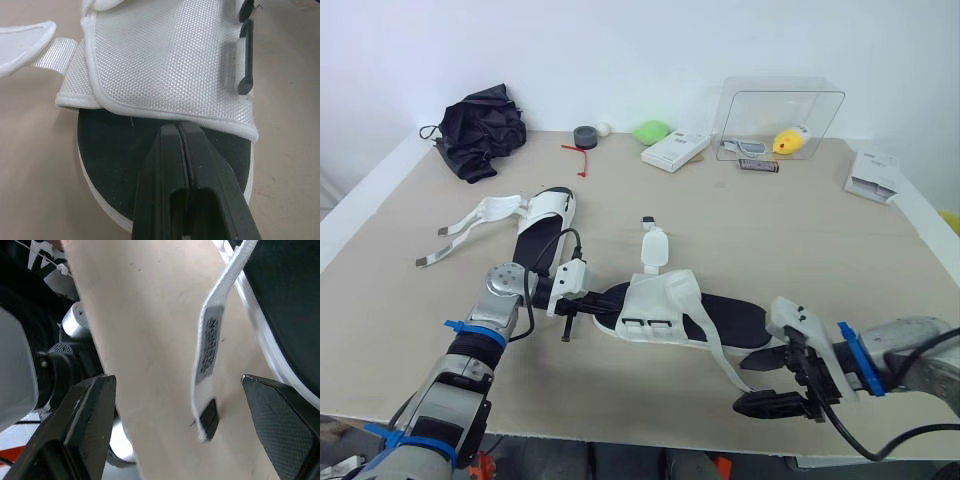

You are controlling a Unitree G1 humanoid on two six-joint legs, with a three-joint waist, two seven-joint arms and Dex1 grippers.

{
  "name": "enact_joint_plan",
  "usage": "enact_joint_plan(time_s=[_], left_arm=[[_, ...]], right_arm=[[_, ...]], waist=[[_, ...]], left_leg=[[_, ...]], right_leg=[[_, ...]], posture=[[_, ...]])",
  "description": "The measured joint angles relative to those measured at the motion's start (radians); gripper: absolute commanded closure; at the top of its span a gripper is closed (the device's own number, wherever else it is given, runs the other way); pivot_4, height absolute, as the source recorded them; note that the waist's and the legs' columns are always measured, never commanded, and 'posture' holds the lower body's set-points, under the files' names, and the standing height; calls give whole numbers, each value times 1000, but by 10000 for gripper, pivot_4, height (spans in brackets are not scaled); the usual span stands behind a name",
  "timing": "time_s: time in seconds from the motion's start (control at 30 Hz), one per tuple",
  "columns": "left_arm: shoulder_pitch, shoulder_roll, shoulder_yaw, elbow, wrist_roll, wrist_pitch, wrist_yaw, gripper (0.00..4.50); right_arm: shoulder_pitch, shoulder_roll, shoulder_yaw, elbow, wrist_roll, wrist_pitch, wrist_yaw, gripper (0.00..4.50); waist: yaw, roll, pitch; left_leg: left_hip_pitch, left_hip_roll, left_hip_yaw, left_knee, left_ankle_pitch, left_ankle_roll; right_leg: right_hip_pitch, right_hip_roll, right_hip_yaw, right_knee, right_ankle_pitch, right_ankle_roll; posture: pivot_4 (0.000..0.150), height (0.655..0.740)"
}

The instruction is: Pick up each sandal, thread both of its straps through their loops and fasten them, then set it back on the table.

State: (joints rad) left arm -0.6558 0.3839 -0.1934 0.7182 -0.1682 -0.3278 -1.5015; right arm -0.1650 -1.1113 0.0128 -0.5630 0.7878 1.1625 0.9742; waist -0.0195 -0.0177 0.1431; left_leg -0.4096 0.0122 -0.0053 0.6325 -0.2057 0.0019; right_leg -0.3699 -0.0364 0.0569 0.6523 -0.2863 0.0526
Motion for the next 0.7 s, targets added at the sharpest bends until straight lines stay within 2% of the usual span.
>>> enact_joint_plan(time_s=[0.2, 0.47, 0.5, 0.57, 0.7], left_arm=[[8, 5, 2, -11, 0, 3, 7, 45000], [27, 7, 2, -51, -8, 10, 7, 45000], [31, 11, 2, -56, -8, 14, 12, 45000], [32, 13, 2, -59, -8, 20, 13, 45000], [32, 18, 2, -62, -8, 24, 14, 45000]], right_arm=[[-179, 41, 104, 121, -53, 1, 6, 1667], [-104, -1, 106, 73, -45, -26, 71, 1667], [-100, 1, 107, 64, -46, -27, 67, 5443], [-100, 6, 108, 61, -47, -26, 62, 8777], [-124, 59, 138, 67, -60, -3, 12, 25021]], waist=[[-2, 1, -1], [0, 4, -2], [0, 4, -2], [0, 4, -2], [-2, 3, -2]], left_leg=[[1, 2, 0, 0, 0, 0], [-3, 1, -1, -1, -2, 0], [-3, 1, -1, -1, -2, 0], [-2, 2, -1, 0, -2, 0], [-1, 2, 0, 0, -2, 0]], right_leg=[[-2, -2, 0, -1, 0, -5], [-1, 2, 0, -2, 1, -2], [-1, 2, 0, -2, 0, 0], [-1, 3, 0, -2, 0, -1], [-1, 3, 0, -2, 1, -1]], posture=[[1500, 7400], [1500, 7400], [1500, 7400], [1500, 7400], [1500, 7400]])
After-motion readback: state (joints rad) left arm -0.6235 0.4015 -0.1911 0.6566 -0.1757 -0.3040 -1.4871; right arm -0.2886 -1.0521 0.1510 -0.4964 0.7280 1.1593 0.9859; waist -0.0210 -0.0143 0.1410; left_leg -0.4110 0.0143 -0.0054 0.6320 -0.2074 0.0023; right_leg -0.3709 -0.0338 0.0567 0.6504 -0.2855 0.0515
